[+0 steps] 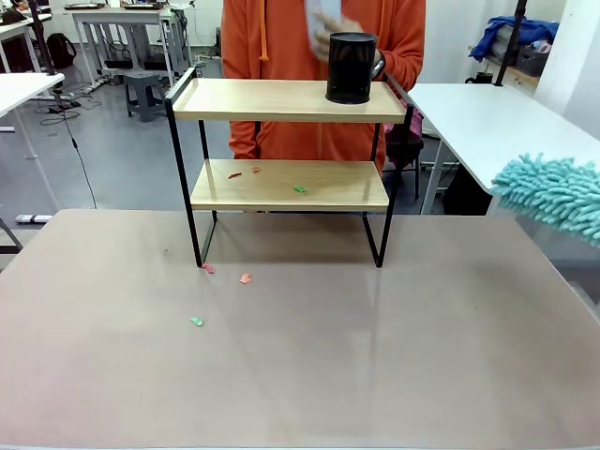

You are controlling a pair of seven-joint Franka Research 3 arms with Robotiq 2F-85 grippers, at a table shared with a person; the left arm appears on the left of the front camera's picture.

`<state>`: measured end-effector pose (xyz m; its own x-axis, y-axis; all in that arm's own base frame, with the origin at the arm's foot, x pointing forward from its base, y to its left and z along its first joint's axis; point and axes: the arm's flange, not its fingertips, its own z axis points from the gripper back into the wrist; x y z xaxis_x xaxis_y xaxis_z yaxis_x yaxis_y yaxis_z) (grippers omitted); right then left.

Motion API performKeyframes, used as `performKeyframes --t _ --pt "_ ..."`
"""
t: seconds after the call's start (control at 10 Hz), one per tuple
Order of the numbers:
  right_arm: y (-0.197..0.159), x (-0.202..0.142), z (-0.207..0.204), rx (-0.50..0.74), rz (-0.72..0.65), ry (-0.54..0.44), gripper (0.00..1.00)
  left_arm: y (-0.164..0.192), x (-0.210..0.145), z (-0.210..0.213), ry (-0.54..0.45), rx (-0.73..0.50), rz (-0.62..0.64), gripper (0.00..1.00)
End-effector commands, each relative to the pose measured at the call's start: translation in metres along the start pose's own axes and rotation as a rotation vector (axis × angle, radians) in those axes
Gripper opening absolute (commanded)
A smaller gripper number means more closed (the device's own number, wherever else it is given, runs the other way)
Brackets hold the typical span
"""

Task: Clean the shelf.
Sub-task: Clean the remaining tier of the Shelf with the Duster once objects are removed.

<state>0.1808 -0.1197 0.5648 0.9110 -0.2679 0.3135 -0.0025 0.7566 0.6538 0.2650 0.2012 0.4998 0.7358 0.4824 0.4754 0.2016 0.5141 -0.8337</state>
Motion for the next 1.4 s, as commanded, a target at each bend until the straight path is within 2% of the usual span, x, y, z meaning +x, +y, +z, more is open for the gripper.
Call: performKeyframes --t 0.0,0.1,0.2,0.3,0.4,0.6,0.8,0.9,1.0,1.1,1.2,1.3 --pt "0.066 -0.016 -0.017 -0.032 0.31 0.007 0.12 0.0 0.0 -0.003 -0.016 -0.019 -0.016 1.0" --pt "0.09 -0.027 -0.03 -0.056 0.434 0.182 0.12 0.0 0.0 -0.003 -0.016 -0.019 -0.016 1.0" --pt "0.11 -0.036 -0.046 -0.088 0.53 0.295 0.12 0.0 0.0 -0.003 -0.016 -0.019 -0.016 1.0" --pt "0.131 -0.045 -0.066 -0.085 0.623 0.378 0.12 0.0 0.0 -0.003 -0.016 -0.019 -0.016 1.0" --pt "0.148 -0.051 -0.084 -0.058 0.692 0.398 0.12 0.0 0.0 -0.003 -0.016 -0.019 -0.016 1.0" --pt "0.174 -0.056 -0.134 -0.099 0.72 0.336 0.12 0.0 0.0 -0.003 -0.016 -0.019 -0.016 1.0" --pt "0.177 -0.055 -0.171 -0.186 0.635 0.225 0.12 0.0 0.0 -0.003 -0.016 -0.019 -0.016 1.0" --pt "0.168 -0.05 -0.157 -0.19 0.599 0.23 0.12 0.0 0.0 -0.003 -0.016 -0.019 -0.016 1.0" --pt "0.194 -0.049 -0.141 -0.157 0.705 0.301 0.12 0.0 0.0 -0.003 -0.016 -0.019 -0.016 1.0" --pt "0.194 -0.038 -0.147 -0.181 0.663 0.26 0.12 0.0 0.0 -0.003 -0.016 -0.019 -0.016 1.0" --pt "0.188 -0.056 -0.125 -0.175 0.67 0.172 0.12 0.0 0.0 -0.003 -0.016 -0.019 -0.016 1.0" --pt "0.186 -0.048 -0.126 -0.237 0.622 0.116 0.12 0.0 0.0 -0.003 -0.016 -0.019 -0.016 1.0"
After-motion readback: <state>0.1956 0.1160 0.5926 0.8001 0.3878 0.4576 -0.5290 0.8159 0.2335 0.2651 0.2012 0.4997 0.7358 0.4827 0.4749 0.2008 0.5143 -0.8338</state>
